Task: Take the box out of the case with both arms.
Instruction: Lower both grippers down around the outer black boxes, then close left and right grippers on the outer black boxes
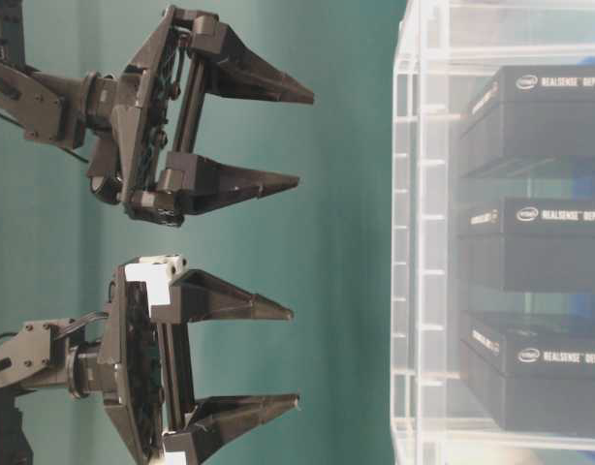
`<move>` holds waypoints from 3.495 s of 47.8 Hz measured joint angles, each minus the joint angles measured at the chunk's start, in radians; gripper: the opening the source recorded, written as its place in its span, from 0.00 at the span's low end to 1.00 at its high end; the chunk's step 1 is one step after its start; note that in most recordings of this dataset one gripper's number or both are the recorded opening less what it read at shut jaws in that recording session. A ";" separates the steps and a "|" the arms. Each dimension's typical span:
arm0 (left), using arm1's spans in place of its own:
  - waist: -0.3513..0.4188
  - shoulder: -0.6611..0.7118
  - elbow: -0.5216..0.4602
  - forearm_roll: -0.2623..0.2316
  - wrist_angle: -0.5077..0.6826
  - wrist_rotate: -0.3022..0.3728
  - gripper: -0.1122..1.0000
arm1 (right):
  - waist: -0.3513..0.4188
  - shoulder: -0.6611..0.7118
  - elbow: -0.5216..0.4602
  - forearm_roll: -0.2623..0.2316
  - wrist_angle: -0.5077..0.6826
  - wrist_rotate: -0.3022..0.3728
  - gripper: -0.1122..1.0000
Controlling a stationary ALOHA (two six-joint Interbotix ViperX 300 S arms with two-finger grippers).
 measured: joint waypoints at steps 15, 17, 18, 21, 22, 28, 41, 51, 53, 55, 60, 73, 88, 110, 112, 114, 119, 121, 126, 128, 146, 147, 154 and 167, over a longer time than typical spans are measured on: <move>0.002 0.000 0.000 0.002 0.000 0.014 0.92 | 0.000 0.000 0.000 0.000 -0.002 -0.002 0.96; 0.000 0.000 0.000 0.000 0.000 0.014 0.92 | 0.000 0.000 0.000 0.000 -0.002 -0.002 0.96; 0.002 0.000 0.000 0.002 0.000 0.014 0.92 | 0.000 0.000 0.000 0.002 0.000 -0.002 0.96; 0.000 0.000 0.000 0.000 0.000 0.014 0.92 | 0.000 0.000 0.000 0.000 0.000 -0.002 0.96; 0.000 0.000 0.000 0.002 0.000 0.014 0.92 | 0.000 0.000 0.000 0.000 0.000 -0.002 0.96; 0.000 0.002 0.000 0.002 0.000 0.014 0.92 | 0.000 0.000 0.000 0.000 0.000 -0.002 0.96; 0.000 0.002 0.000 0.002 -0.006 0.014 0.92 | 0.000 0.000 0.000 0.000 -0.002 -0.002 0.96; 0.000 0.002 0.000 0.002 -0.009 0.014 0.92 | 0.000 0.000 0.000 0.000 0.000 -0.002 0.96; 0.002 0.002 0.000 0.002 -0.009 0.014 0.92 | 0.000 0.000 0.000 0.000 0.000 -0.002 0.96; 0.000 0.002 0.000 0.002 -0.009 0.014 0.92 | 0.000 0.000 0.000 0.000 0.000 -0.002 0.96; 0.000 0.002 0.000 0.002 -0.009 0.014 0.92 | 0.000 0.000 0.000 0.000 -0.002 -0.002 0.96; 0.002 0.002 0.000 0.002 -0.009 0.014 0.92 | 0.002 0.000 0.000 0.000 0.000 -0.002 0.96; 0.000 0.002 0.002 0.002 -0.015 0.014 0.92 | 0.005 0.000 0.000 0.000 0.000 0.000 0.96; -0.002 0.002 0.124 0.014 -0.124 0.000 0.92 | 0.023 0.034 0.074 0.002 -0.075 0.028 0.96; -0.003 0.002 0.138 0.012 -0.143 0.005 0.92 | 0.025 0.035 0.083 0.000 -0.083 0.035 0.96; -0.003 0.002 0.152 0.012 -0.158 0.003 0.92 | 0.026 0.035 0.092 0.000 -0.091 0.037 0.96; -0.005 0.002 0.192 0.014 -0.195 0.000 0.92 | 0.025 0.035 0.120 0.000 -0.107 0.044 0.96; -0.005 0.002 0.207 0.012 -0.212 0.000 0.92 | 0.025 0.035 0.132 0.000 -0.117 0.044 0.96; -0.006 0.002 0.245 0.014 -0.247 0.002 0.92 | 0.025 0.035 0.163 0.000 -0.146 0.051 0.96; -0.006 0.002 0.258 0.014 -0.259 0.000 0.92 | 0.025 0.034 0.173 0.000 -0.155 0.054 0.96; -0.009 0.009 0.330 0.012 -0.342 -0.002 0.92 | 0.026 0.041 0.273 -0.002 -0.268 0.066 0.96; -0.009 0.012 0.331 0.014 -0.347 -0.002 0.92 | 0.025 0.044 0.279 0.000 -0.273 0.064 0.96; -0.012 0.035 0.344 0.012 -0.385 -0.002 0.92 | 0.026 0.057 0.298 0.000 -0.291 0.066 0.96; -0.015 0.055 0.367 0.014 -0.410 -0.026 0.92 | 0.026 0.075 0.316 0.000 -0.333 0.066 0.96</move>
